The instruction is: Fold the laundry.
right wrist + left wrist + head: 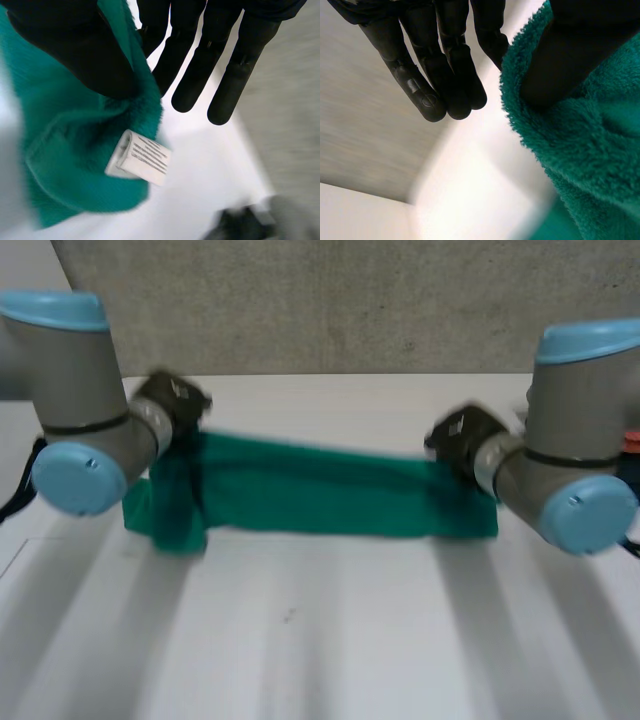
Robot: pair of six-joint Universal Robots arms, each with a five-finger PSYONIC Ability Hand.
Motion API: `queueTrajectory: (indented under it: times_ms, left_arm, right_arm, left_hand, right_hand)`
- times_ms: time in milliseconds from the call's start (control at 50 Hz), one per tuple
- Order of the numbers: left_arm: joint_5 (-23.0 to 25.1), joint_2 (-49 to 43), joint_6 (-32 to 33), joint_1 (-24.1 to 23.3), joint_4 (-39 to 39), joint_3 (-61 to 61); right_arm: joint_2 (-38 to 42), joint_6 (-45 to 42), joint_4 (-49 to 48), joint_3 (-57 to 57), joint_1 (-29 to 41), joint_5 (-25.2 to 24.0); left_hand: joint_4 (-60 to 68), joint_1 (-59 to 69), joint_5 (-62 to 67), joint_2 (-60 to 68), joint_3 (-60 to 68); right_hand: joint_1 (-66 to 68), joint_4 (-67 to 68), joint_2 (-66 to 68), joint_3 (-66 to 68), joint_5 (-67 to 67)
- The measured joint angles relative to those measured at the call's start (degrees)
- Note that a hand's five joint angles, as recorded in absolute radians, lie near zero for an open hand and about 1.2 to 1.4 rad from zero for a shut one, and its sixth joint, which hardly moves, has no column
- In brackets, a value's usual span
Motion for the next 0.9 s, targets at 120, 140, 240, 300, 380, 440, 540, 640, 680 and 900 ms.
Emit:
queueTrajectory:
  times_ms: [120,140,240,300,380,440,540,640,680,900]
  left_arm:
    - [-0.63,1.22,0.94,1.10,18.63,11.57]
    - [-0.17,2.45,0.62,1.23,22.70,12.25]
    - [4.15,8.45,-1.38,1.47,35.43,9.94]
    - [6.24,10.89,-2.19,1.68,36.59,6.24]
    - [6.86,12.41,-2.76,2.17,33.48,-0.98]
    - [6.59,12.35,-2.94,2.52,30.83,-7.53]
    - [6.08,9.29,-2.87,2.66,28.98,-18.52]
    - [5.61,3.47,-2.70,2.21,28.70,-25.96]
    - [5.24,1.35,-2.65,1.95,28.27,-27.76]
    - [4.12,5.62,-5.74,2.00,22.59,-33.11]
  right_arm:
    - [2.10,7.18,-21.07,-13.66,-0.35,4.48]
    - [1.57,8.39,-25.29,-14.97,-0.43,4.71]
    - [-1.25,11.32,-37.54,-16.02,-0.39,3.20]
    - [-2.49,11.65,-39.25,-13.96,-0.24,1.33]
    - [-3.35,11.50,-38.33,-8.90,-0.24,-0.85]
    - [-3.41,11.27,-36.76,-3.56,-0.26,-2.21]
    - [-1.98,10.92,-33.27,5.85,-0.32,-4.12]
    - [1.13,9.72,-29.19,13.27,-0.70,-4.96]
    - [2.17,8.94,-27.95,15.09,-1.05,-4.99]
    - [1.92,6.34,-24.12,21.24,-4.25,-4.19]
  left_hand:
    - [0.16,0.00,0.00,0.03,0.05]
    - [0.16,0.00,0.00,0.03,0.05]
    - [0.17,0.00,1.04,0.03,0.05]
    - [0.18,0.00,1.11,0.03,0.05]
    - [0.18,0.00,1.11,0.04,0.05]
    - [0.20,0.00,1.11,0.10,0.13]
    - [-2.18,-0.20,0.39,-2.05,-1.53]
    - [-10.18,-7.60,-7.54,-10.68,-10.02]
    - [-16.43,-14.99,-13.94,-17.03,-15.77]
    - [-56.86,-53.88,-53.23,-56.28,-55.76]
  right_hand:
    - [0.00,0.06,0.00,0.00,0.50]
    - [0.00,0.08,0.00,0.00,0.52]
    - [0.01,0.11,0.01,0.00,0.87]
    - [1.22,0.11,0.58,0.00,0.87]
    - [1.22,0.12,0.58,0.00,0.87]
    - [1.22,0.12,0.58,0.01,0.87]
    - [1.22,0.13,0.58,0.00,0.87]
    - [1.22,0.14,0.76,0.01,0.87]
    - [1.22,0.14,0.76,0.01,0.87]
    - [1.22,0.14,1.05,0.16,0.87]
